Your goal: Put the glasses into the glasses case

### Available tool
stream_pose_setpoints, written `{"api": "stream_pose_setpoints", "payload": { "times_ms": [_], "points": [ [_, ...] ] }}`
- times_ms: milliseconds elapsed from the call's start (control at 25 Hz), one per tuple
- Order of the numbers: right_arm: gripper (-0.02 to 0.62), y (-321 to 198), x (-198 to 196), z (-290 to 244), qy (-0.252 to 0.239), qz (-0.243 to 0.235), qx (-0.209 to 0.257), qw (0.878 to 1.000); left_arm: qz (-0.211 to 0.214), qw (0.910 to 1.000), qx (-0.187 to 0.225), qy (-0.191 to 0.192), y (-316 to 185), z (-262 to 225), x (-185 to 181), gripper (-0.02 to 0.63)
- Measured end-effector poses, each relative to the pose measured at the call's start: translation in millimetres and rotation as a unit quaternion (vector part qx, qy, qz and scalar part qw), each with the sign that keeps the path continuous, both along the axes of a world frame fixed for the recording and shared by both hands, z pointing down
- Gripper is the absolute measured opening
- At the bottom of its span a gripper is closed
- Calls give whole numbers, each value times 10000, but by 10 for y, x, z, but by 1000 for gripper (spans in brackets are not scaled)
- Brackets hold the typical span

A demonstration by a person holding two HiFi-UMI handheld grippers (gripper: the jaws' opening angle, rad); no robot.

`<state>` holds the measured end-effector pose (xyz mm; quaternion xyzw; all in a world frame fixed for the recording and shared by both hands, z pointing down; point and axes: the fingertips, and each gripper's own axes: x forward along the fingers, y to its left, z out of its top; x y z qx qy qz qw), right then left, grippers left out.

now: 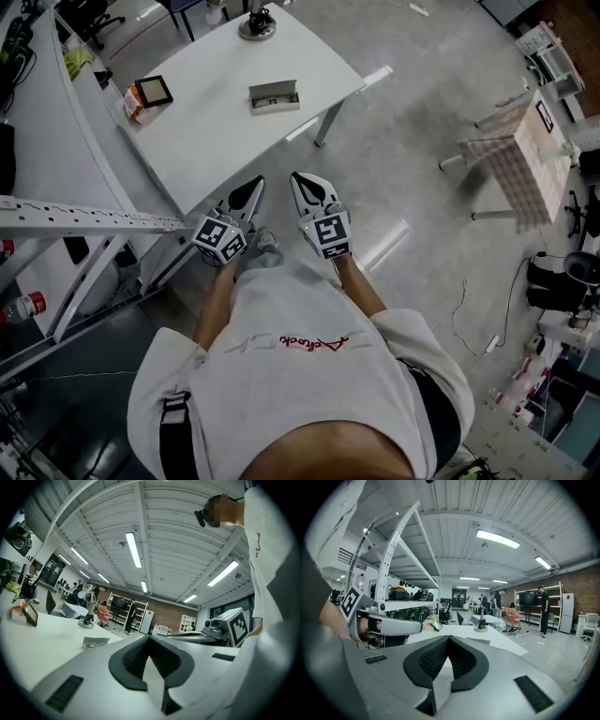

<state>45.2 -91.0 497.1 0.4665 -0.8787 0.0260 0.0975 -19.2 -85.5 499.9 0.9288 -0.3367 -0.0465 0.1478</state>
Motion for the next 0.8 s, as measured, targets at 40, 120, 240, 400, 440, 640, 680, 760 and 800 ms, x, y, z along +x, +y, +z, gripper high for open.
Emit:
{"api": "stream_pose_setpoints", "payload": {
  "times_ms": [40, 120, 240, 400, 440, 640, 680, 760, 800],
  "points": [
    [0, 77, 36, 14, -18, 5, -25, 10000, 3, 10000, -24, -2, 84, 7, 36, -5],
    [0, 218, 107, 35, -60, 34, -61, 10000, 22, 10000, -64, -2, 249, 6, 109, -5],
    [0, 391, 191, 43, -135, 87, -84, 9998, 59, 9999, -56, -63, 452, -3, 198, -5],
    [0, 664, 266, 68, -198, 127, -96, 9997, 49, 9999, -52, -71, 728, 37, 267, -5],
    [0, 741, 279, 76, -225, 140, -106, 9996, 42, 9999, -79, -45, 805, 51, 275, -5],
    [-2, 1151, 314, 123, -264, 193, -152, 9993, 28, 9999, -105, -63, 1213, 97, 274, -5],
    [-2, 1225, 326, 132, -257, 209, -156, 9993, 34, 9999, -95, -66, 1288, 107, 277, -5],
    [-2, 1364, 337, 160, -237, 242, -163, 9993, 50, 9999, -68, -87, 1422, 128, 277, -5],
    [-2, 1432, 333, 174, -230, 253, -164, 9993, 55, 9999, -63, -93, 1484, 139, 274, -5]
  ]
}}
